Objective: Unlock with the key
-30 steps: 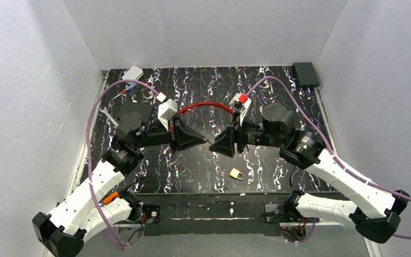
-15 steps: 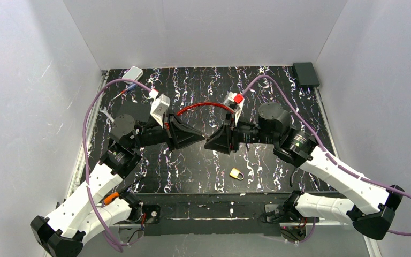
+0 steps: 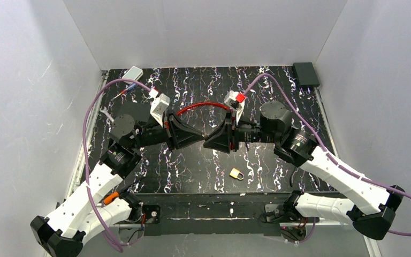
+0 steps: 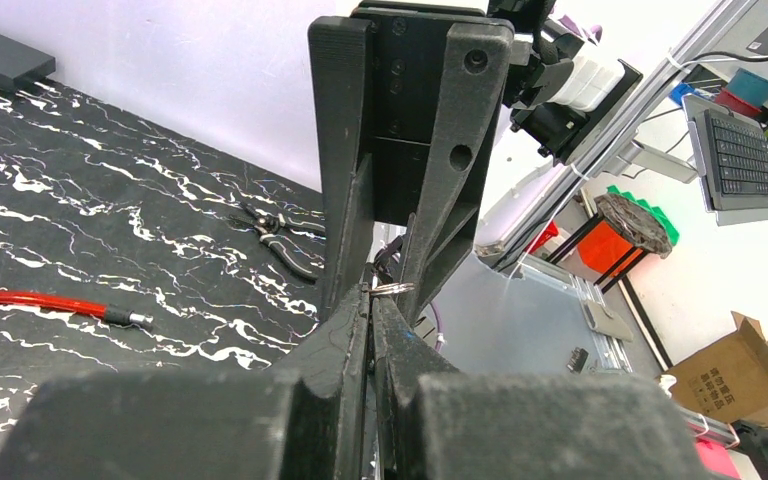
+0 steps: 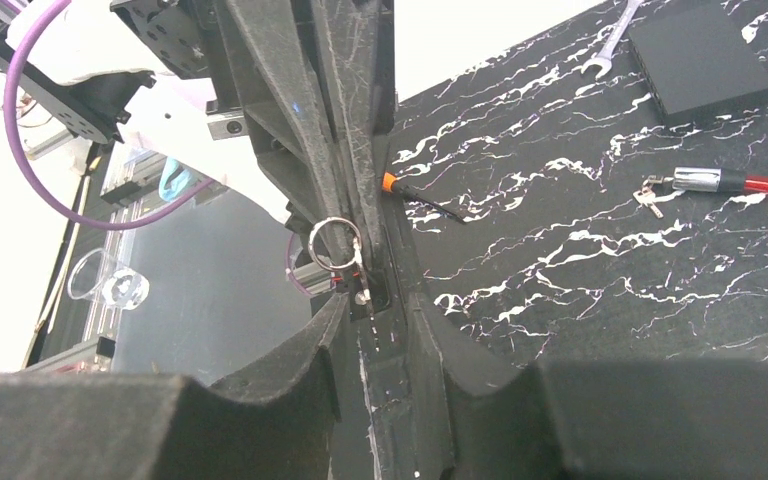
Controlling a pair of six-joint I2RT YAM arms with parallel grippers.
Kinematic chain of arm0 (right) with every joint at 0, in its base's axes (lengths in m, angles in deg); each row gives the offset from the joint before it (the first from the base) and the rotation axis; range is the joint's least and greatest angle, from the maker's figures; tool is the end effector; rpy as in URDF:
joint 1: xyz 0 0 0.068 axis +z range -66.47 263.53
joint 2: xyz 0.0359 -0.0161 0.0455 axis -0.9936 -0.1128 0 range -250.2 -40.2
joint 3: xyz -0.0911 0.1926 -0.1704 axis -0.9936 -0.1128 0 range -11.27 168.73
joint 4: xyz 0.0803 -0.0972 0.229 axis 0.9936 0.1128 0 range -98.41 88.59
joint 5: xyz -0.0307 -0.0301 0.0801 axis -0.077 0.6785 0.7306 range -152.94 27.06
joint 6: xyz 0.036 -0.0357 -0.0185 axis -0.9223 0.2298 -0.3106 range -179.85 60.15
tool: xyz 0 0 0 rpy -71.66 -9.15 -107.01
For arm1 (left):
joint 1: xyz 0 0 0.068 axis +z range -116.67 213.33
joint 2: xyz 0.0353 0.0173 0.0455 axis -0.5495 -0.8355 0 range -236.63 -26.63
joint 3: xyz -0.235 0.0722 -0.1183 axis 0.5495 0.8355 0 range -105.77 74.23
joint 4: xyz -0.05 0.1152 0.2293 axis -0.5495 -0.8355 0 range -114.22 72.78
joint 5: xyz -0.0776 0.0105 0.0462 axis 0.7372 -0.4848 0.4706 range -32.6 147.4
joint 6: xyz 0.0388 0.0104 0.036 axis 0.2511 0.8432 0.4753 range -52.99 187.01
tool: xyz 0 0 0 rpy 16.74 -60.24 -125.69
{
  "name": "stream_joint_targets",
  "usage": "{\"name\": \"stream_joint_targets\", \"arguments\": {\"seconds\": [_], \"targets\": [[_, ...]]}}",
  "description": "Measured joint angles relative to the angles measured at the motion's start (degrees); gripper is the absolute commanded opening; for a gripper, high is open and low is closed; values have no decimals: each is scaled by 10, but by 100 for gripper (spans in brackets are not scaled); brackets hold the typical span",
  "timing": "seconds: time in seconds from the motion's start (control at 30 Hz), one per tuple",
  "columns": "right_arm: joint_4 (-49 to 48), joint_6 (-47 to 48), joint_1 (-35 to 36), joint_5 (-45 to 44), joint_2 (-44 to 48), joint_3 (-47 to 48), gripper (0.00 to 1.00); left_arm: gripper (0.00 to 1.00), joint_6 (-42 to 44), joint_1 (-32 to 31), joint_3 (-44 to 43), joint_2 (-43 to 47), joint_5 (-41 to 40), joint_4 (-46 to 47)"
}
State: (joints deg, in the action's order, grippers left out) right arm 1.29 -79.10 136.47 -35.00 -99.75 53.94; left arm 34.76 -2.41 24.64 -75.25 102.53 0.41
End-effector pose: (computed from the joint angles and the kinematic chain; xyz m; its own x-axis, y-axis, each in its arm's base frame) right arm 0.1249 0.1931 0.4175 -0.3652 -0.0006 -0.9309 -0.9176 0.1690 0.3598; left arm 0.1340 -0.1276 0.4074 -0.2920 -0.2537 -0.9222 0.9477 0.0531 -0.3147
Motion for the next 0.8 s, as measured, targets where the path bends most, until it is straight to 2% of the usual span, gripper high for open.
{"name": "stream_joint_targets", "arguments": {"seconds": [0.37,0.53,0.73,0.8], "targets": [[-8,0,0,10,6,0,17,0,-9,0,0,0,-2,0],[-7,1,0,10,7,0,1,0,-11,0,4,0,-5,4],[-8,2,0,12,9,0,1,0,-16,0,5,0,-7,9],[-7,3,0,14,10,0,1,14,-19,0,8,0,-8,15]]}}
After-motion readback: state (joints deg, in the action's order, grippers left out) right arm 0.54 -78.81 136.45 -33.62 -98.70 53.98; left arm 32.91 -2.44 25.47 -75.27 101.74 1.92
